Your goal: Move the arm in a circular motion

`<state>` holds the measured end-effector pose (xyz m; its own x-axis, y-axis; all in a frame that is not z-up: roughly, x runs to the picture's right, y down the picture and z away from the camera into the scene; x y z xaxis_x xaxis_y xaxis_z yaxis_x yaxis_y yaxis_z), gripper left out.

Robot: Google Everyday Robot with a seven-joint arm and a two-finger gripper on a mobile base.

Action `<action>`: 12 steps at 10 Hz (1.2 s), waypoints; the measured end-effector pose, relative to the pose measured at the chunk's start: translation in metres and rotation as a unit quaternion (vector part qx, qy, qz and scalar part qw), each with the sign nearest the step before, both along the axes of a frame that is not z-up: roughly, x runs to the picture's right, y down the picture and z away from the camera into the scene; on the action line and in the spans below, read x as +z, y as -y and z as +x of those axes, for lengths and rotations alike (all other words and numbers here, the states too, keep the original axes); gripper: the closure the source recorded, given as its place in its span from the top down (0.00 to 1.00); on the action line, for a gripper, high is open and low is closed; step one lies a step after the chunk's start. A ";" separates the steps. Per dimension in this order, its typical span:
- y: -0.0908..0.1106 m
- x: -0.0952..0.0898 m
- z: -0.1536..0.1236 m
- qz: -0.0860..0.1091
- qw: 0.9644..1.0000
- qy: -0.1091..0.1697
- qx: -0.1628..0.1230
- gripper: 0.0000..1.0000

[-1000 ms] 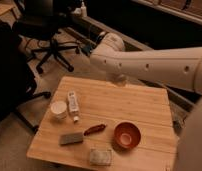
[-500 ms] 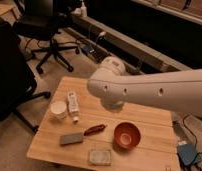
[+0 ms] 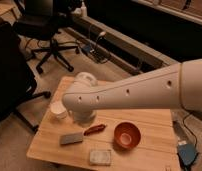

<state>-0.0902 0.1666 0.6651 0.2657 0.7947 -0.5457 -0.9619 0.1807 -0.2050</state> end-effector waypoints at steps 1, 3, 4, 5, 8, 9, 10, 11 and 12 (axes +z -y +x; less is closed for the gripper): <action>-0.003 0.008 -0.018 -0.004 1.000 0.024 -0.011 0.00; -0.001 0.035 -0.065 -0.006 0.996 0.086 -0.035 0.00; 0.002 0.045 -0.080 -0.005 0.994 0.103 -0.043 0.00; 0.008 0.061 -0.102 0.000 0.991 0.125 -0.055 0.00; 0.067 0.107 -0.154 0.051 0.982 0.161 -0.083 0.00; 0.101 0.118 -0.163 0.075 0.980 0.164 -0.081 0.00; 0.133 0.124 -0.164 0.098 0.979 0.162 -0.074 0.00; 0.167 0.129 -0.159 0.120 0.979 0.154 -0.064 0.00; 0.201 0.131 -0.152 0.142 0.978 0.145 -0.051 0.00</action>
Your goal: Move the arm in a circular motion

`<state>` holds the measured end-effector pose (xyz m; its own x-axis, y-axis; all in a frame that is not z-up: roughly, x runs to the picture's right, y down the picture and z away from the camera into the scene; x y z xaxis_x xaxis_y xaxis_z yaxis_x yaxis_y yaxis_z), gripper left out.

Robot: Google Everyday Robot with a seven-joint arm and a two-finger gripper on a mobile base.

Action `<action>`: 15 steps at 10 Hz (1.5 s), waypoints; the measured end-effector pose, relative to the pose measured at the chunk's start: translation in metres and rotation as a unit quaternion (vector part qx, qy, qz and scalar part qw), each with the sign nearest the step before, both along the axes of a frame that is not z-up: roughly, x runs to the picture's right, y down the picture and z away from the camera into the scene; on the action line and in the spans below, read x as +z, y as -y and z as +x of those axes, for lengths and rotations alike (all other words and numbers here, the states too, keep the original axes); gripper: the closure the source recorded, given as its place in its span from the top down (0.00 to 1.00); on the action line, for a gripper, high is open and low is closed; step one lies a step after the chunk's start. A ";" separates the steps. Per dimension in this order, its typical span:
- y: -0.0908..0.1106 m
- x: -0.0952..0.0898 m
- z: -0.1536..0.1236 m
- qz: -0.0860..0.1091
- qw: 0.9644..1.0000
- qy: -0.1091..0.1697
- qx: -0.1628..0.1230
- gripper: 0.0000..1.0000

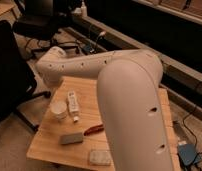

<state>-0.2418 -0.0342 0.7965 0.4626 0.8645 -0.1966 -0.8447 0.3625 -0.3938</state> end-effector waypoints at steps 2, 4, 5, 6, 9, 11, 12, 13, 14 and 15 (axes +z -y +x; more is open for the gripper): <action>0.049 0.007 0.038 0.028 0.999 -0.035 0.030 0.00; 0.080 0.012 0.106 0.044 0.992 -0.096 0.069 0.00; 0.087 0.011 0.137 0.048 0.988 -0.122 0.086 0.00; 0.090 0.007 0.175 0.050 0.981 -0.151 0.107 0.00; 0.087 -0.017 0.273 0.051 0.960 -0.227 0.155 0.00; 0.073 -0.042 0.333 0.049 0.943 -0.275 0.182 0.00; 0.065 -0.052 0.352 0.046 0.937 -0.290 0.188 0.00; 0.053 -0.062 0.364 0.042 0.934 -0.301 0.189 0.00; 0.034 -0.079 0.374 0.036 0.931 -0.309 0.190 0.00; 0.018 -0.093 0.381 0.034 0.929 -0.311 0.196 0.00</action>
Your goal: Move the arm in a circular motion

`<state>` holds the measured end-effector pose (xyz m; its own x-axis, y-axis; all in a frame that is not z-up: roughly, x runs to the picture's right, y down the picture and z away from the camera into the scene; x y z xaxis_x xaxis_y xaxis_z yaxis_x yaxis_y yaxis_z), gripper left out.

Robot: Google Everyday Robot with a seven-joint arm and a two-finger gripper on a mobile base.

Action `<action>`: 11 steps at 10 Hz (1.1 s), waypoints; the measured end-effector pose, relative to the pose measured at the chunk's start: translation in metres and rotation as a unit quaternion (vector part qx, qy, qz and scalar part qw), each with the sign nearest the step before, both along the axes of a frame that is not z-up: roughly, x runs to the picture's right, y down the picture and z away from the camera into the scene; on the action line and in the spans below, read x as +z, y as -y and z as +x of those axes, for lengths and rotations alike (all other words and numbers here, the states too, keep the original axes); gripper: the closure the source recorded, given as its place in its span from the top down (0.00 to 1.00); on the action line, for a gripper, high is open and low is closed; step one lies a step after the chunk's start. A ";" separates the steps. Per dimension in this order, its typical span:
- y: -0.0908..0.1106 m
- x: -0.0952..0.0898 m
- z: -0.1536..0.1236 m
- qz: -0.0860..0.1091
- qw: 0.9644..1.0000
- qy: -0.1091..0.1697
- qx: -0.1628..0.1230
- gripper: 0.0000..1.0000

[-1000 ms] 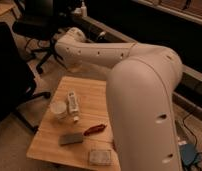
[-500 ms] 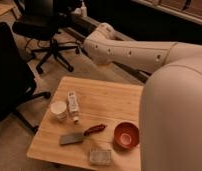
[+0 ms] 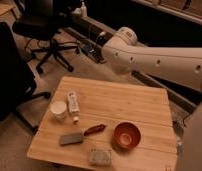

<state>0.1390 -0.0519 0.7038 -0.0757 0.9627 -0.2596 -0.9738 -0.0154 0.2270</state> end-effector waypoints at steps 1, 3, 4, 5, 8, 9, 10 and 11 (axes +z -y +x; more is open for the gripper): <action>-0.013 -0.013 0.004 0.004 1.000 0.004 0.008 0.00; -0.046 -0.042 -0.007 0.012 0.999 0.030 0.018 0.00; -0.060 -0.051 -0.014 0.011 0.999 0.041 0.021 0.00; -0.088 -0.062 -0.022 0.000 0.998 0.057 0.024 0.00; -0.163 -0.063 -0.076 -0.067 0.991 0.118 0.008 0.00; -0.188 -0.057 -0.106 -0.102 0.984 0.149 -0.010 0.00; -0.204 -0.052 -0.137 -0.132 0.974 0.180 -0.035 0.00; -0.211 -0.047 -0.162 -0.149 0.965 0.206 -0.056 0.00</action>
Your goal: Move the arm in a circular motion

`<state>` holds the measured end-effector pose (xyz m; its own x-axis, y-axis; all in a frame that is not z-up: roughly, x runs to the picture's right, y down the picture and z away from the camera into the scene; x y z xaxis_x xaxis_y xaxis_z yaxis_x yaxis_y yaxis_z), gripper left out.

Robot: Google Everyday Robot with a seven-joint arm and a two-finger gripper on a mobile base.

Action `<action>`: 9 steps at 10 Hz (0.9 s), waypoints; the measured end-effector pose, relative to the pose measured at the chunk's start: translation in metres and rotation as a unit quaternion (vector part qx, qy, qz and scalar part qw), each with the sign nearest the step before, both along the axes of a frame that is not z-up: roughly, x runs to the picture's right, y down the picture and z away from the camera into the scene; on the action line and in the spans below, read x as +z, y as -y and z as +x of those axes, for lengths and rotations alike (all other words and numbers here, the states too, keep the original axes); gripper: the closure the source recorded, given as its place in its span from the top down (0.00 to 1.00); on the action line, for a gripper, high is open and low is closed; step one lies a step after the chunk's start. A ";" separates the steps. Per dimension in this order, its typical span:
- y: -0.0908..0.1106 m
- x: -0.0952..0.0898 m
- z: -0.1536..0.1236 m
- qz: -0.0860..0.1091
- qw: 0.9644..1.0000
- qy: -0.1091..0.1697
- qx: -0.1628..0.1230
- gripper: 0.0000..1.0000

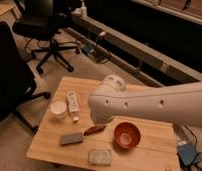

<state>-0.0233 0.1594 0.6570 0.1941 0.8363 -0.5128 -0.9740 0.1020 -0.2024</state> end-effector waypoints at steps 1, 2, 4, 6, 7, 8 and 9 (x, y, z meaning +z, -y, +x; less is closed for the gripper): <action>-0.007 0.007 -0.044 -0.024 0.998 0.051 -0.039 0.00; -0.007 0.011 -0.068 -0.033 0.994 0.080 -0.061 0.00; 0.000 0.026 -0.127 -0.049 0.981 0.147 -0.114 0.00; 0.009 0.041 -0.165 -0.054 0.970 0.188 -0.144 0.00; 0.018 0.055 -0.191 -0.053 0.963 0.210 -0.159 0.00; 0.028 0.065 -0.207 -0.047 0.960 0.221 -0.165 0.00; 0.044 0.078 -0.226 -0.036 0.957 0.232 -0.169 0.00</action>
